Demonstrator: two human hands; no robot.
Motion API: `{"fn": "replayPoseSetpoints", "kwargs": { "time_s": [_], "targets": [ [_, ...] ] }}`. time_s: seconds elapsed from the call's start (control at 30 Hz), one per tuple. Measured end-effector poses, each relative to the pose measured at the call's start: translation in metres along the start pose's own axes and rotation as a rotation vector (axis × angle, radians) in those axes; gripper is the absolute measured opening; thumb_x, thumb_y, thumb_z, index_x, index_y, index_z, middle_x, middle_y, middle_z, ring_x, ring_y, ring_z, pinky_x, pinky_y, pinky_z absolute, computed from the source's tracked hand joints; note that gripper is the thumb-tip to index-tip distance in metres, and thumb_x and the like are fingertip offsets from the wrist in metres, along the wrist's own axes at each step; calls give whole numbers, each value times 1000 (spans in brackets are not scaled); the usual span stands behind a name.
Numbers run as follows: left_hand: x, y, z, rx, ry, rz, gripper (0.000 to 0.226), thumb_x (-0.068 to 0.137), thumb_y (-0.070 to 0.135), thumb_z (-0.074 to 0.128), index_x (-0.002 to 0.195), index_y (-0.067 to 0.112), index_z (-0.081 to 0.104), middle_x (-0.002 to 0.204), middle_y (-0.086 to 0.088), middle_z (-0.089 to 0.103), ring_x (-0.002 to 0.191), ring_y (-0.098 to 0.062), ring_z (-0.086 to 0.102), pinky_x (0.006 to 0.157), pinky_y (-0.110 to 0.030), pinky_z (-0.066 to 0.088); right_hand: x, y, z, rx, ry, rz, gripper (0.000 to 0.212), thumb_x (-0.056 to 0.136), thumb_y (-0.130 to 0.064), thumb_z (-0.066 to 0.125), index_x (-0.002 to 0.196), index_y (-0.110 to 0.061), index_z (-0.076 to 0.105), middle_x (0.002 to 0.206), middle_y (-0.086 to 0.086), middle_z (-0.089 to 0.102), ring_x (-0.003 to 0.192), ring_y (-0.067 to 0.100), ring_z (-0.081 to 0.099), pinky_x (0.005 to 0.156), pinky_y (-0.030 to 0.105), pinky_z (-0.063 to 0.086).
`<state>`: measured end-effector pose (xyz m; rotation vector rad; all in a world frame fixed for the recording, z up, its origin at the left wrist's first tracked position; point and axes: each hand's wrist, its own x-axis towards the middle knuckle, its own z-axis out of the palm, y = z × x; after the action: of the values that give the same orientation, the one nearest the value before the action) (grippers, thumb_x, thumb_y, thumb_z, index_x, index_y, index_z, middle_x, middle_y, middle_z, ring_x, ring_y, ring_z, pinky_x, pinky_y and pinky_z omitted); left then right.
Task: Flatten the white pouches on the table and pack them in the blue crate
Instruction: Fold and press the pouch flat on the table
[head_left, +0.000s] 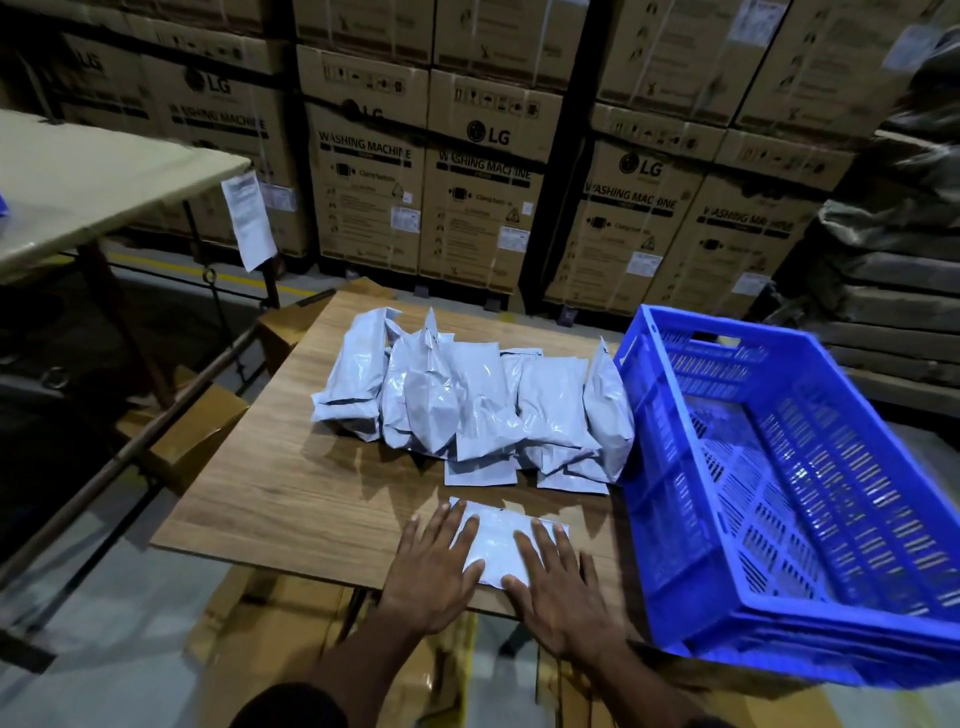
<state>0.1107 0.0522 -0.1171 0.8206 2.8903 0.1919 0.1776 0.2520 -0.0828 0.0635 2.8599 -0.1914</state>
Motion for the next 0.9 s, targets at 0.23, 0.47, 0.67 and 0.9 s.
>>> {"fn": "replayPoseSetpoints", "kwargs": {
  "time_s": [0.23,0.47,0.67,0.9],
  "targets": [
    [0,-2,3,-15,-58,-53,61,97,57,34,145,25,55,158,-2,43,142,-25,46,102,-60,47,2,1,2,-6,-29,1,75,88,-72,-7,154,-39,-17,158,-15,-32,148,17,-29,119,58,-5],
    [4,10,-13,-75,-105,-83,82,88,62,-8,162,31,4,166,4,-17,156,-25,-11,119,-62,-3,-4,10,-7,-4,64,-54,98,73,-62,-34,159,-25,-5,161,-12,-21,151,18,-22,122,43,-5],
    [9,35,-3,52,-10,52,61,99,45,31,148,14,52,159,-9,41,150,-27,27,117,-55,34,-7,12,-4,26,49,-35,75,86,-60,-17,157,-36,-10,161,-21,-24,148,10,-26,122,47,-5],
    [4,36,7,34,-20,76,58,97,47,37,147,21,53,157,0,46,142,-38,43,110,-57,24,-5,16,6,18,74,-34,74,86,-61,-19,156,-39,-12,159,-22,-27,147,8,-28,119,47,-9]
  ]
}}
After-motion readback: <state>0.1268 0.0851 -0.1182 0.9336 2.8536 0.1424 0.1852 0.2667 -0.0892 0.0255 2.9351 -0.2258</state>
